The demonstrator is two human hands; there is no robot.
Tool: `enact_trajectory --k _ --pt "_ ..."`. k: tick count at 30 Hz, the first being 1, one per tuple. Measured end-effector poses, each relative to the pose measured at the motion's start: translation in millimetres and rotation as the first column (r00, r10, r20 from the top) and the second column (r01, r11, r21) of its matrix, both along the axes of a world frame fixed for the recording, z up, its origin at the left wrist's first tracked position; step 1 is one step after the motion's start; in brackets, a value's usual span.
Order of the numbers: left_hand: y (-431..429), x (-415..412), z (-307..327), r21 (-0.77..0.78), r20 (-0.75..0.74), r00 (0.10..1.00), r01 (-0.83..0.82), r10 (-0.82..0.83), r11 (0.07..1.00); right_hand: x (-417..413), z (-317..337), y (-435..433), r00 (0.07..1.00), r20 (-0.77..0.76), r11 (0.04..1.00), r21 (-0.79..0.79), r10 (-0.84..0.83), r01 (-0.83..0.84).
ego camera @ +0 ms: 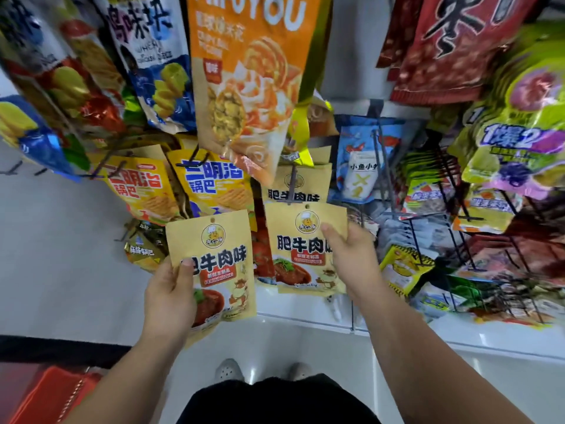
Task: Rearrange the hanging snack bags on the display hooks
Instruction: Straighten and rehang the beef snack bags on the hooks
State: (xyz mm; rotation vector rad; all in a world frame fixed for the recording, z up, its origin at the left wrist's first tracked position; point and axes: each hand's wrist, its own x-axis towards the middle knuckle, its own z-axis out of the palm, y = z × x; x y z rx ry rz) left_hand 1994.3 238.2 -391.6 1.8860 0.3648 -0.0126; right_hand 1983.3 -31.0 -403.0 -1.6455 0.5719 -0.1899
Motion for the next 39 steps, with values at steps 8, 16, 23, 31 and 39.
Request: enact_trajectory --k 8,16,23,31,39 --pt "-6 -5 14 0.088 0.017 0.998 -0.066 0.064 0.994 21 -13 14 0.999 0.015 0.999 -0.004 0.036 -0.036" --pt "-15 -6 16 0.028 0.01 0.998 -0.054 0.054 0.998 28 -14 17 0.997 0.034 0.997 0.032 0.071 -0.072" --pt "-19 -2 16 -0.074 -0.018 0.992 -0.125 0.124 0.989 31 -16 18 0.998 0.058 0.999 -0.033 0.029 -0.027" --pt "-22 4 13 -0.096 -0.017 0.996 -0.092 0.091 0.991 45 -23 16 0.999 0.035 0.996 -0.088 0.005 -0.002" --pt "-25 6 14 -0.121 -0.045 0.998 -0.052 0.047 0.991 84 -12 4 0.999 -0.027 0.98 -0.194 0.025 -0.03"
